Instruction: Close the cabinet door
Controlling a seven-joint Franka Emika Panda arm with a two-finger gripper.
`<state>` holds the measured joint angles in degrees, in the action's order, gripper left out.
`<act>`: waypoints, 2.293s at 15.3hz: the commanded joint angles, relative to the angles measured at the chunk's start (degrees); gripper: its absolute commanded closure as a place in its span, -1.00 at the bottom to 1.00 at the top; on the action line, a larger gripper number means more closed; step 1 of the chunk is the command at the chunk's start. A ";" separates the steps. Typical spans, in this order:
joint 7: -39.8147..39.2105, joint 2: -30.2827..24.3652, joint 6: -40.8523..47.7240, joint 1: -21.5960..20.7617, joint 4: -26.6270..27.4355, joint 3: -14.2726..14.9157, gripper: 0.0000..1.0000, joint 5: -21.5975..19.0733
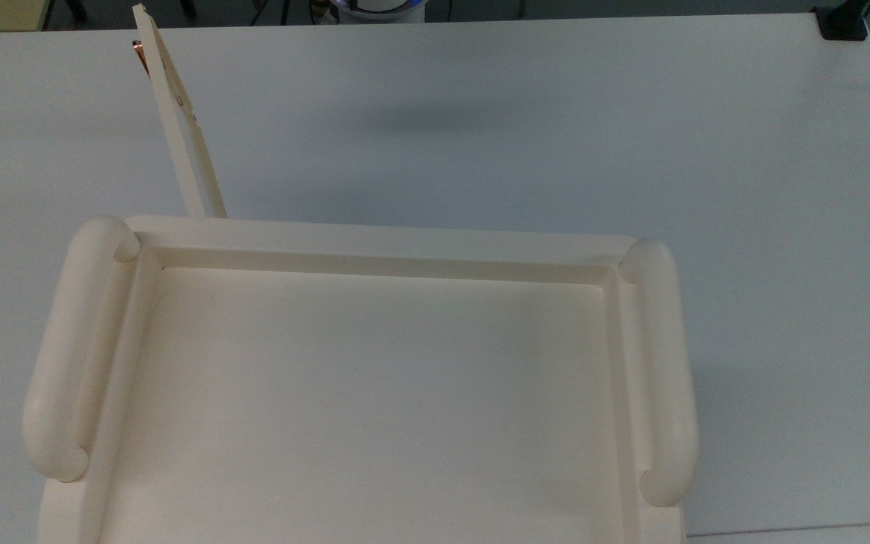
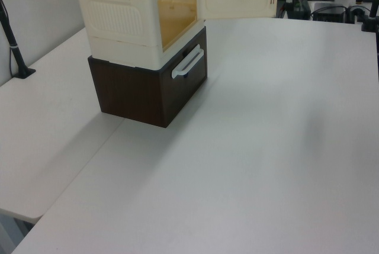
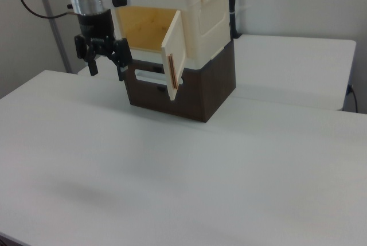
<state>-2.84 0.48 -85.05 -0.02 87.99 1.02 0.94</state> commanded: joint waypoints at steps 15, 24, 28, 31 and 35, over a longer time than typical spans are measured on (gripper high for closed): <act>-2.87 -0.48 1.29 -1.56 0.25 1.88 -0.85 -3.13; -9.62 -0.57 1.29 -1.30 -0.10 3.18 0.53 -2.87; -19.72 -0.66 0.77 -1.03 -1.86 6.00 0.54 -2.61; -32.00 -0.57 0.50 -0.95 -5.02 9.69 0.54 -1.47; -44.25 -0.49 0.33 -0.95 -5.82 13.39 0.83 -1.03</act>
<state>-39.49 0.08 -84.95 -0.21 82.94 12.04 -0.98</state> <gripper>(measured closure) 0.811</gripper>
